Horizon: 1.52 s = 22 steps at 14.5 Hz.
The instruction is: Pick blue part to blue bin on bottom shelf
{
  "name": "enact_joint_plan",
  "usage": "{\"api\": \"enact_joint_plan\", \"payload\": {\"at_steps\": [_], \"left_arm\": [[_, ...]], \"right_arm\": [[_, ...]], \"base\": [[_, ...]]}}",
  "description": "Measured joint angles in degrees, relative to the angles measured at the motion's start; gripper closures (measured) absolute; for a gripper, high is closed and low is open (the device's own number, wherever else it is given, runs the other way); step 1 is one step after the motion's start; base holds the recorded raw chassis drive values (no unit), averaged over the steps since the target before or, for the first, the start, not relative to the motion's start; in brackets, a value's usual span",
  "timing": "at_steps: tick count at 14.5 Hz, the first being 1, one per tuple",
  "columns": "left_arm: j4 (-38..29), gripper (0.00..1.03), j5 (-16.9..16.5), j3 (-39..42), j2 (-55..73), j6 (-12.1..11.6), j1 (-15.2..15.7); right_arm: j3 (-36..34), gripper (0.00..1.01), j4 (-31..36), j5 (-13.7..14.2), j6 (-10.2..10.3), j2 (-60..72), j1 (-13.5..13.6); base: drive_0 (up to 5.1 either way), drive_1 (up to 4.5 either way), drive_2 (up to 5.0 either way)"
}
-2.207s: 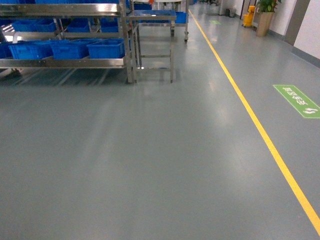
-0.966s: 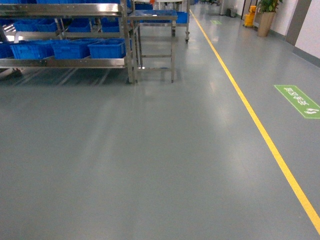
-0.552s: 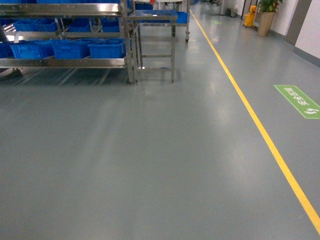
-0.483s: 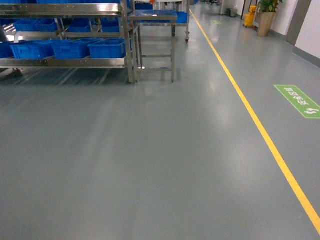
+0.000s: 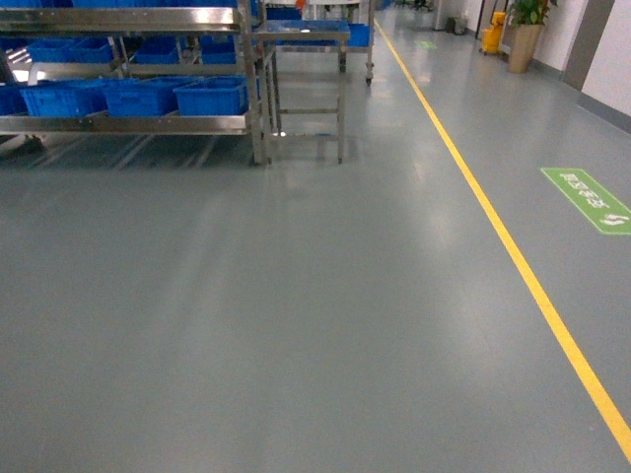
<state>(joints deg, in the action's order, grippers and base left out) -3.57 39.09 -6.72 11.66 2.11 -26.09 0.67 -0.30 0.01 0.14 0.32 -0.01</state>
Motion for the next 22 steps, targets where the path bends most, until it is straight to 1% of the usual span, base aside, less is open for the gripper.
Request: {"api": "enact_joint_plan", "payload": {"at_steps": [22], "left_arm": [[0.1, 0.6, 0.0, 0.0, 0.0, 0.0, 0.0]], "right_arm": [[0.0, 0.03, -0.1, 0.0, 0.0, 0.0, 0.0]], "base": [[0.0, 0.0, 0.0]]}}
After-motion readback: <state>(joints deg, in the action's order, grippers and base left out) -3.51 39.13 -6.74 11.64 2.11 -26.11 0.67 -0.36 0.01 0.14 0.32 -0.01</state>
